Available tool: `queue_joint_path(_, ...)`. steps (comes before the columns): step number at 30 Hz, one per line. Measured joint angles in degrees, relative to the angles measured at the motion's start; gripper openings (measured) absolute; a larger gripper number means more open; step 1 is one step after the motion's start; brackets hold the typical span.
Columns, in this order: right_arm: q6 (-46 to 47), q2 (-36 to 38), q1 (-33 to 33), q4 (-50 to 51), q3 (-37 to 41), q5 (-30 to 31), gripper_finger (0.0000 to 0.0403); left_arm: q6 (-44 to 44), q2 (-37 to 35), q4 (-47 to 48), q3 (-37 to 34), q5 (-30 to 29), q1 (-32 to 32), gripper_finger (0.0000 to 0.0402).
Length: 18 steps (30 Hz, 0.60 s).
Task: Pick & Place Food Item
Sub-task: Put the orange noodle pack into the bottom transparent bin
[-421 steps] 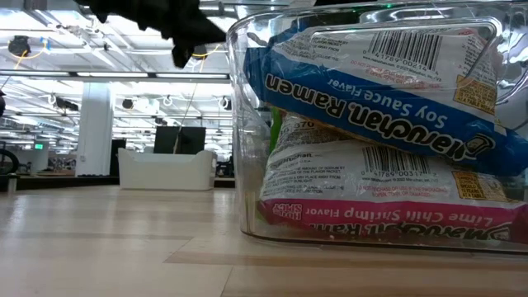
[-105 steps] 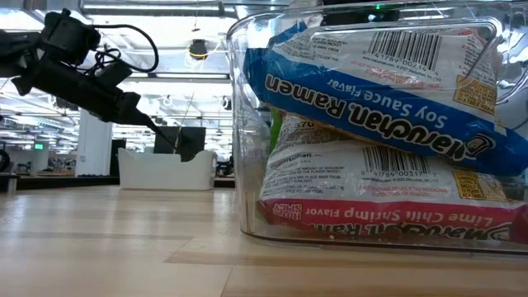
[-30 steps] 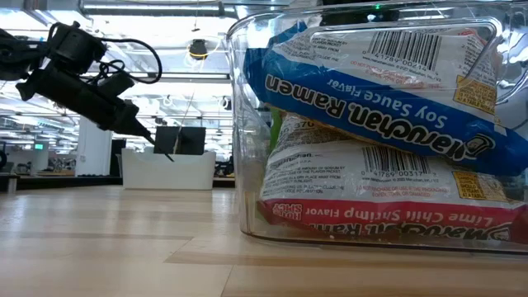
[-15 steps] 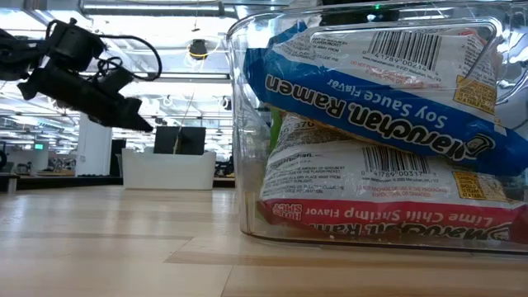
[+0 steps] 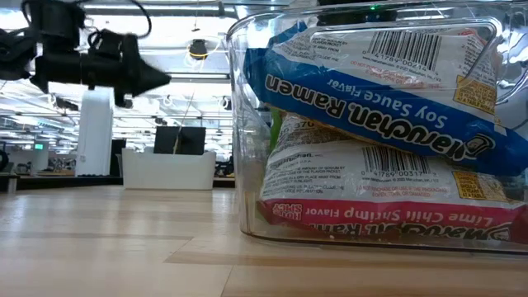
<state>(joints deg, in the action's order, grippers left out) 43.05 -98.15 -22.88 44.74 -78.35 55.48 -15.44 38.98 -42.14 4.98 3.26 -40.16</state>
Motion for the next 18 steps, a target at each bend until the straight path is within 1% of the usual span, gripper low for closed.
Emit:
queue_joint_path(2,0.0,0.0,0.1,-0.1,0.0,0.0,0.0004,-4.0,0.0,-3.2,0.0,2.3,1.2,0.0062)
queue_joint_path(5,0.0,0.0,0.2,-0.2,0.0,0.0,0.0004,-6.5,0.0,-6.3,0.0,4.2,3.2,0.0048)
queue_joint_path(12,0.0,0.0,0.2,-0.2,0.0,0.0,0.0004,-6.7,0.1,-6.8,0.0,4.2,7.3,0.0004)
queue_joint_path(18,-0.1,0.0,0.2,-0.2,0.0,0.0,0.0004,-9.7,0.1,-6.8,0.0,4.1,11.0,0.0001)
